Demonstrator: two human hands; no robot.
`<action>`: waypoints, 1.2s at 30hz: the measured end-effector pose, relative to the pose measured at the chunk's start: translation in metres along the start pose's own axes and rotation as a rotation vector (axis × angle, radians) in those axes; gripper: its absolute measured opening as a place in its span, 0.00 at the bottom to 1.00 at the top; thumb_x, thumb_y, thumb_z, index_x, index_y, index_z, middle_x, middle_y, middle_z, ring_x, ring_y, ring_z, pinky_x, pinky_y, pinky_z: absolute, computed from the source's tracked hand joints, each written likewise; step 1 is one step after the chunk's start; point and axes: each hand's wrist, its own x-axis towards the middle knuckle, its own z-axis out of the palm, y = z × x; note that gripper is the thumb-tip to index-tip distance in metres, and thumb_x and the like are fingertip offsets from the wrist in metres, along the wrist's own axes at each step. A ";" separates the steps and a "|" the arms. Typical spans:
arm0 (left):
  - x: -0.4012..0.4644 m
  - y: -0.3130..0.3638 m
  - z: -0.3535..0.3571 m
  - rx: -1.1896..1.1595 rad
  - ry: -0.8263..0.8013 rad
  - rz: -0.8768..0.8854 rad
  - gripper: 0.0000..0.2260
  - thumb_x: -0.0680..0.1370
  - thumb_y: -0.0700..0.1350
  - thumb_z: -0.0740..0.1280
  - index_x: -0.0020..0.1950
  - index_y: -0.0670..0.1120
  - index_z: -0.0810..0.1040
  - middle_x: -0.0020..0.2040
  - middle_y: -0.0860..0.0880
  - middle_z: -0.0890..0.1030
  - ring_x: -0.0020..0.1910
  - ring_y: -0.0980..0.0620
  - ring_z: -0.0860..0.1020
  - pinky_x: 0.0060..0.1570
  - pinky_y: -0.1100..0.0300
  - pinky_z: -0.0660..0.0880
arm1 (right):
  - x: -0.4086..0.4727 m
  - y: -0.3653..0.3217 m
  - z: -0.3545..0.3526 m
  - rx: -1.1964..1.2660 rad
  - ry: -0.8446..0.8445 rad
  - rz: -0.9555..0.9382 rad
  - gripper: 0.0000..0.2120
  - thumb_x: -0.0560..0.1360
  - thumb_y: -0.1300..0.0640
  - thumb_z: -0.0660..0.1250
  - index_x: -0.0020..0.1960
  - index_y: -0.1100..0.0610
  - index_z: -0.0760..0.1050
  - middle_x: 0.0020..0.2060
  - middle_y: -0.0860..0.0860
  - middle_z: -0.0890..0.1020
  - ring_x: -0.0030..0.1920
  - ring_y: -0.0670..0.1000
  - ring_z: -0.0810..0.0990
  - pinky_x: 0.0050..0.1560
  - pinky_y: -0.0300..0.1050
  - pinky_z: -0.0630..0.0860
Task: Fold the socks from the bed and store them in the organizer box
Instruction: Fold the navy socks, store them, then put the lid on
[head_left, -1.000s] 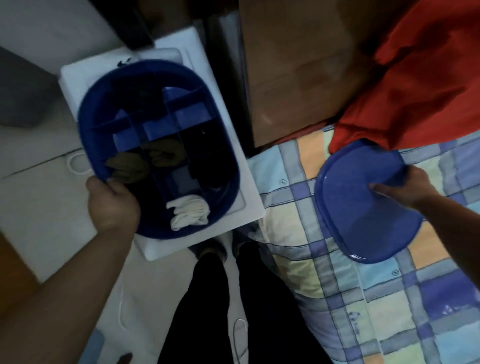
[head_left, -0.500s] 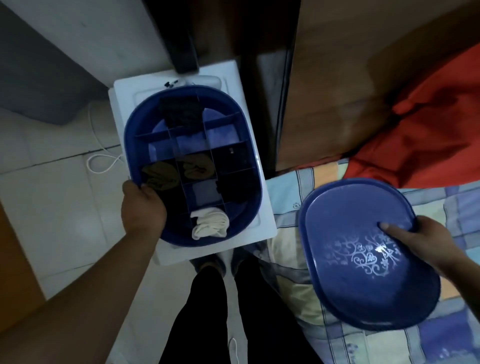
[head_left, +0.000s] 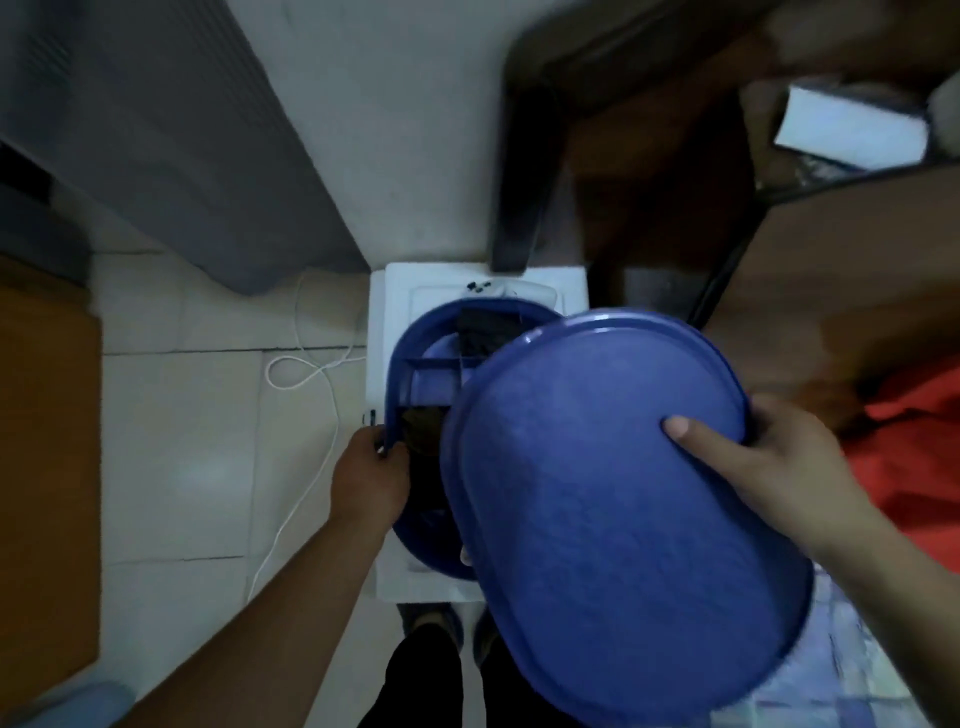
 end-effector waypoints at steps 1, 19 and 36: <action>0.000 0.007 -0.007 -0.031 0.033 0.001 0.13 0.79 0.46 0.60 0.62 0.47 0.76 0.58 0.48 0.79 0.55 0.47 0.78 0.59 0.50 0.75 | 0.010 -0.015 0.008 0.014 0.012 -0.019 0.28 0.62 0.28 0.71 0.44 0.52 0.80 0.37 0.45 0.85 0.38 0.46 0.83 0.40 0.52 0.80; -0.007 0.125 -0.099 -0.991 -0.315 -0.065 0.05 0.71 0.44 0.62 0.41 0.53 0.75 0.42 0.47 0.76 0.44 0.46 0.72 0.47 0.53 0.69 | 0.037 -0.125 0.025 0.774 0.050 -0.288 0.28 0.74 0.26 0.52 0.53 0.41 0.83 0.53 0.43 0.85 0.57 0.43 0.82 0.55 0.46 0.74; 0.000 0.054 -0.051 -0.666 -0.284 0.180 0.25 0.77 0.32 0.60 0.59 0.61 0.79 0.58 0.58 0.82 0.56 0.56 0.81 0.53 0.56 0.77 | 0.016 -0.023 0.077 0.509 -0.082 0.040 0.33 0.73 0.59 0.73 0.75 0.47 0.65 0.64 0.39 0.79 0.64 0.42 0.78 0.64 0.43 0.73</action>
